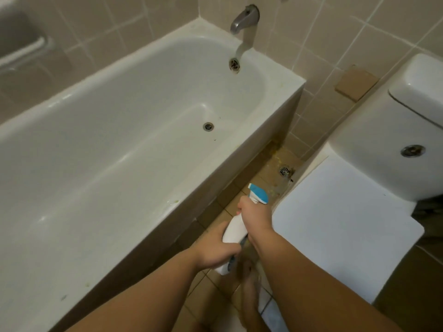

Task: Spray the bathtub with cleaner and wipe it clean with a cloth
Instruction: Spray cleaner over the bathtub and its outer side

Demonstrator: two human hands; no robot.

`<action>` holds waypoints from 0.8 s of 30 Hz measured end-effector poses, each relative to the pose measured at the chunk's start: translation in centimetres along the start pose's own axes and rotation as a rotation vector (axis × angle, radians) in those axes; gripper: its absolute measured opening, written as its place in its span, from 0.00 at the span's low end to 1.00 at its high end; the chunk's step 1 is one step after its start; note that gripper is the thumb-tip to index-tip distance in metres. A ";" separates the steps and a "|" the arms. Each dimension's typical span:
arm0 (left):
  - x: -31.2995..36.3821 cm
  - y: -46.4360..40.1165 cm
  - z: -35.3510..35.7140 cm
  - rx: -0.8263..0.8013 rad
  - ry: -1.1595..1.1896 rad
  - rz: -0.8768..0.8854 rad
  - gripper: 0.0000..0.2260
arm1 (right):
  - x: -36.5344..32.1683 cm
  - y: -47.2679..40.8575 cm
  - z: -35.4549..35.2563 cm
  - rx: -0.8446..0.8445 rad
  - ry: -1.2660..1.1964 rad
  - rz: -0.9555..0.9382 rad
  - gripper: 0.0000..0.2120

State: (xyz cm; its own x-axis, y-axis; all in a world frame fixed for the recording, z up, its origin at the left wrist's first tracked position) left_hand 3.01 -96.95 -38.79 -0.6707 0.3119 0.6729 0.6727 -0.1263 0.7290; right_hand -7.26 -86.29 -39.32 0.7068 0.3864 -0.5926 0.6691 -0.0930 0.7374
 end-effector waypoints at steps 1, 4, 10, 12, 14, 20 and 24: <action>-0.9 0.7 0.4 0.003 0.011 -0.011 0.33 | 0.6 0.8 0.4 -0.017 0.029 -0.018 0.20; -3.0 2.8 1.7 0.037 0.072 -0.015 0.34 | 2.3 2.6 1.2 -0.049 0.079 -0.010 0.19; -6.5 5.7 3.6 0.135 0.189 -0.020 0.30 | 5.1 5.1 3.4 -0.170 0.130 -0.031 0.16; -7.9 6.6 4.3 0.192 0.230 -0.049 0.34 | 5.9 6.0 4.3 -0.199 0.141 -0.049 0.16; -9.1 7.5 4.9 0.219 0.258 -0.078 0.36 | 6.7 6.8 5.0 -0.238 0.154 -0.050 0.16; -10.8 10.8 7.4 0.306 0.368 -0.102 0.31 | 8.9 9.1 6.4 -0.338 0.258 -0.078 0.14; -12.6 13.5 9.4 0.345 0.441 -0.146 0.37 | 11.0 11.4 7.4 -0.396 0.328 -0.062 0.17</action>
State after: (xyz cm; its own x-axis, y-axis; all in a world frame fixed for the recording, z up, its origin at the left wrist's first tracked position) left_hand 23.46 -93.75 -38.61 -0.7813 -0.1284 0.6108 0.5767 0.2257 0.7852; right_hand 9.90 -89.88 -39.84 0.5167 0.6534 -0.5532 0.5243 0.2693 0.8078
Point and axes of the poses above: each hand's wrist, its own y-axis away from the middle knuckle, its own z-axis out of the palm, x = y × z, the point moved 1 cm from there along -y, towards the middle knuckle, and after that the axes turned 2 degrees about -z, right-handed, at the moved point
